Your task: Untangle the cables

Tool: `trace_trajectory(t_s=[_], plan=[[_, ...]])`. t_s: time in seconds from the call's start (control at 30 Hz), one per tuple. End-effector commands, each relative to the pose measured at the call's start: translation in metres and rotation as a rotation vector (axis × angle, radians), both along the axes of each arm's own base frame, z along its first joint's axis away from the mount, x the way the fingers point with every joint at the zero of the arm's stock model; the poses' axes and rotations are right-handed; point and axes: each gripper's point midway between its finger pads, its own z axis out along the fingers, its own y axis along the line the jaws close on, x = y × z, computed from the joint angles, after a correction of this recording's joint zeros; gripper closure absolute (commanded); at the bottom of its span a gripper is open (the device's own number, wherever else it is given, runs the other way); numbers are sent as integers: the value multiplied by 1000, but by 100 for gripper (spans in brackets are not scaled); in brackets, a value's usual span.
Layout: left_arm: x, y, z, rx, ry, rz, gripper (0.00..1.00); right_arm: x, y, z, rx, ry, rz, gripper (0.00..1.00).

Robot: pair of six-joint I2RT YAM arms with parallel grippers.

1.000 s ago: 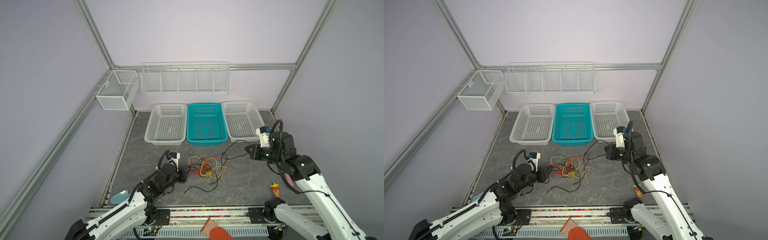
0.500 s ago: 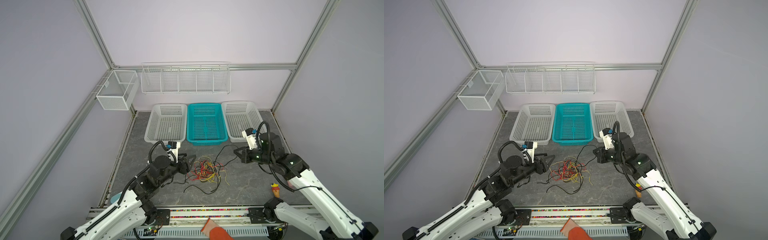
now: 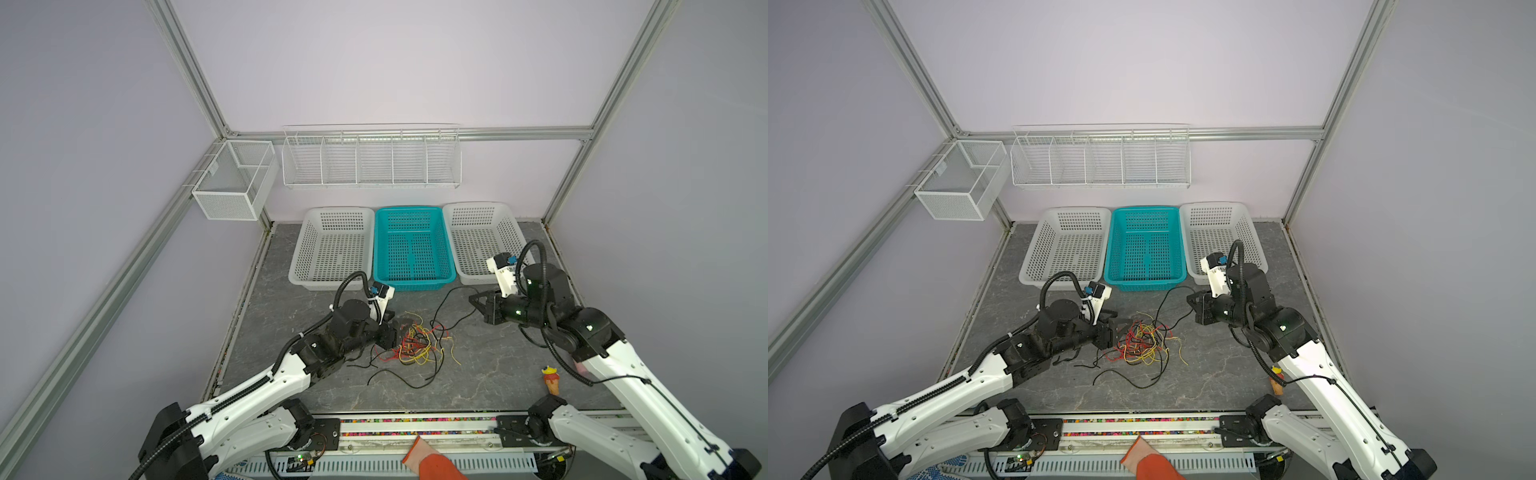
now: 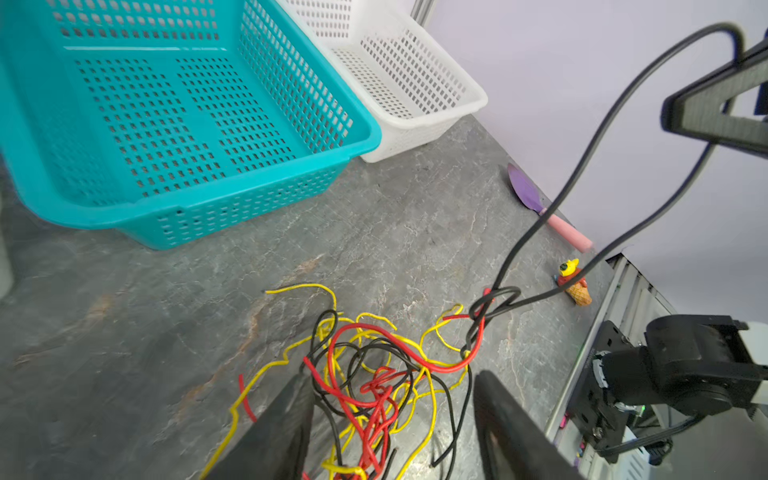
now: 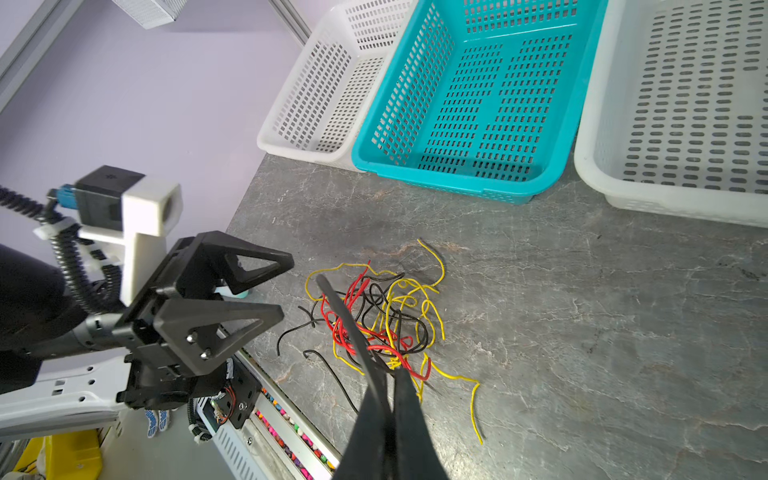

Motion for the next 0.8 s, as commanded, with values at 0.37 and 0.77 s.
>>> trace_trajectory(t_s=[0.37,0.77], plan=[[-6,-35,-3,-397,408,60,35,-4,-4,14,28,-80,-4,93],[-14,-57,-46,-299,678,62,35,-6,-6,14,27,-94,-11,93]])
